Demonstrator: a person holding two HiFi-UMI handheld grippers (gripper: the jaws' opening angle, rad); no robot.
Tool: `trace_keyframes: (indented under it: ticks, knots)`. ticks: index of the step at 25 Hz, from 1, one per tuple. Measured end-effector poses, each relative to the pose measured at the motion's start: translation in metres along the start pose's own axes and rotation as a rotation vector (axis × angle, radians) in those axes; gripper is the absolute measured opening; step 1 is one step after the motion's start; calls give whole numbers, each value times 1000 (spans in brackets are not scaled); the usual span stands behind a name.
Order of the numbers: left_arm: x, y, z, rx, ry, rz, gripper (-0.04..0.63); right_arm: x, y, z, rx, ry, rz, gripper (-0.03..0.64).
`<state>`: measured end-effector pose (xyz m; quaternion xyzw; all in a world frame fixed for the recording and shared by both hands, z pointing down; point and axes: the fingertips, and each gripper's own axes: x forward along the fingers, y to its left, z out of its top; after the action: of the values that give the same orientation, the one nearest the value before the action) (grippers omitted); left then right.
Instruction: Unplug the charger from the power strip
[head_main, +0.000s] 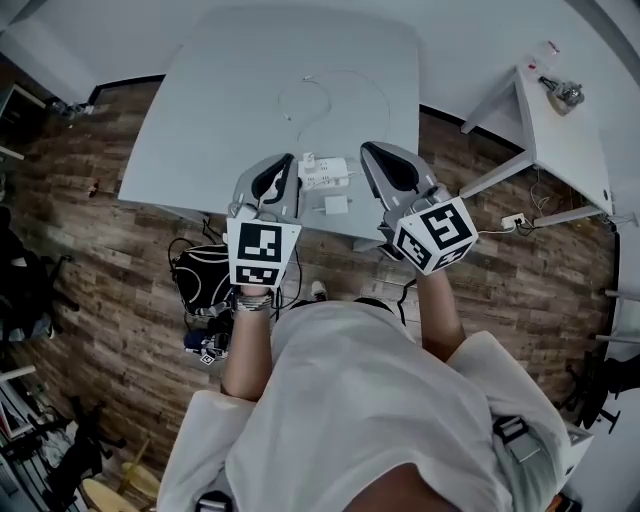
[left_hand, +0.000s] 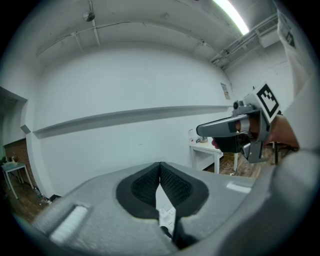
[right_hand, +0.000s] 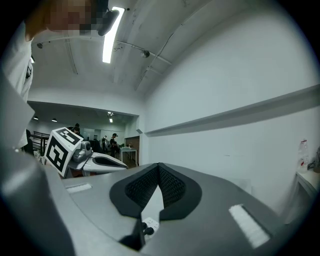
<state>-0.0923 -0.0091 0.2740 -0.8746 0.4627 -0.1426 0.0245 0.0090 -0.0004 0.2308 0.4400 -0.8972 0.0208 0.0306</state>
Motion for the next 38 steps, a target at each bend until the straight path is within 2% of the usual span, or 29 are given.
trace_keyframes:
  ticks: [10,19,23,28,38]
  knots:
    - [42,29,-20,-35,23,-48,6,41,-15,-16,4,50,9,2]
    - [82,38,-46,-60,108,-95,23,77,-46,-35,31,99,21,2]
    - [94,39,-49,-54,125,-116,31,93,-52,-39,31,114,56,2]
    - [111,26,-72,-72,189,-196,71,103,-58,-63,67,161,93,2]
    - [128,11,-115,-114,301,-229,107,107,-57,-106,120,212,206,2]
